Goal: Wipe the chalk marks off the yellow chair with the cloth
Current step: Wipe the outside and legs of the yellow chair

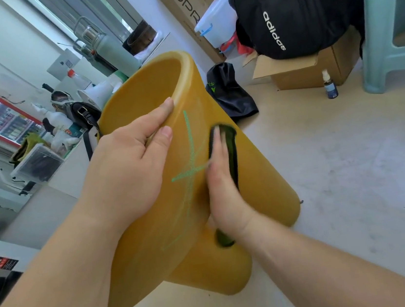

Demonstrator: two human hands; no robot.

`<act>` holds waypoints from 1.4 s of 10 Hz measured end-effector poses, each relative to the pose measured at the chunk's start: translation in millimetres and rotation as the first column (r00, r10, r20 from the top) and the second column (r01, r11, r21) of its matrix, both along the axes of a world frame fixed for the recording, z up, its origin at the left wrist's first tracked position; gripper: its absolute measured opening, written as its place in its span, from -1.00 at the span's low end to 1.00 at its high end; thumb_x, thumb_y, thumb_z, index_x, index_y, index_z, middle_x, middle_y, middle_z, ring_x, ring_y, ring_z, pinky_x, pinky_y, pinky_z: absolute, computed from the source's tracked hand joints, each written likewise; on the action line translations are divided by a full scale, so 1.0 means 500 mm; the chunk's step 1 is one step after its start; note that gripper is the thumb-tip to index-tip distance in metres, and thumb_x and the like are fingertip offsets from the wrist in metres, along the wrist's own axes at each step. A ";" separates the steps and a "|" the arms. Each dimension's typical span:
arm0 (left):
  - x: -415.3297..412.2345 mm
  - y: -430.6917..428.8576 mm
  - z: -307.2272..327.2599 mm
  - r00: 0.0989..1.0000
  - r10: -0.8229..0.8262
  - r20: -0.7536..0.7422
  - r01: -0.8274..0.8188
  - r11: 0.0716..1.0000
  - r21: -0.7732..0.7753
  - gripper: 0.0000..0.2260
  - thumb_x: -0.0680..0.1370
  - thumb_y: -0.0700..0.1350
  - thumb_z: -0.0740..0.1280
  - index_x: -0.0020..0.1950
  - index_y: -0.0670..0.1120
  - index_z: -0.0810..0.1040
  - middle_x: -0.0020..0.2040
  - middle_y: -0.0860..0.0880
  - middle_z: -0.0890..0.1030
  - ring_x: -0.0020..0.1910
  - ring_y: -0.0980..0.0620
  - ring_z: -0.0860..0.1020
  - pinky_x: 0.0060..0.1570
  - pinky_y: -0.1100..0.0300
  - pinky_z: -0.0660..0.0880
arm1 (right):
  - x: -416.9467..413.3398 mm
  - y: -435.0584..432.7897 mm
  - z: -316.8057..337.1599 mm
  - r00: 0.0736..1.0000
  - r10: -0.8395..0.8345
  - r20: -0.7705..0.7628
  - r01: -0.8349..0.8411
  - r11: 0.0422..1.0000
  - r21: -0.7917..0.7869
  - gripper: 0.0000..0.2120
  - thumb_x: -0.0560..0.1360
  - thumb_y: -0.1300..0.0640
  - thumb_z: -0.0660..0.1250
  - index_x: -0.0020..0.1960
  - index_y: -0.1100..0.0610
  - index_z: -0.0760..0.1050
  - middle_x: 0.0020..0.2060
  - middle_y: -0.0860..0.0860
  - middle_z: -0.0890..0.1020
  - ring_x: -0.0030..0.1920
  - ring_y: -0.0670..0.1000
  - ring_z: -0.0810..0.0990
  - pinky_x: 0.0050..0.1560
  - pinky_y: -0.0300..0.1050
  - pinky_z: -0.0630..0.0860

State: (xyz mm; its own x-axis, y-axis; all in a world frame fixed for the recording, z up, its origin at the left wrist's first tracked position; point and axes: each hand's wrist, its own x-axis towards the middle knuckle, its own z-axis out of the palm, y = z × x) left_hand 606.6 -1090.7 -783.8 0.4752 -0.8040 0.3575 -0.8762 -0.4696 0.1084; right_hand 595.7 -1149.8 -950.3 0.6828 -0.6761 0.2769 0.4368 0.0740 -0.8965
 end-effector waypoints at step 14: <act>-0.007 0.169 -0.063 0.971 -0.114 -0.213 0.088 0.988 -0.124 -0.55 0.61 0.05 0.13 0.49 0.34 0.25 0.39 0.47 0.32 0.38 0.44 0.27 0.27 0.55 0.22 | -0.055 0.320 -0.112 0.992 0.063 -0.113 -0.099 0.935 -0.340 -0.02 0.32 -0.69 -0.29 0.51 -0.23 -0.60 0.51 -0.13 -0.57 0.53 0.10 -0.59 0.53 0.38 -0.35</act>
State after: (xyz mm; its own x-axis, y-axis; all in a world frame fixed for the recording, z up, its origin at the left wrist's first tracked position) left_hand 603.0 -1006.1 -815.4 0.4702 -0.8122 0.3454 -0.8676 -0.3536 0.3496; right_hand 568.2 -990.0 -1006.4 0.7670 -0.4923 0.4116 0.3506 -0.2157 -0.9113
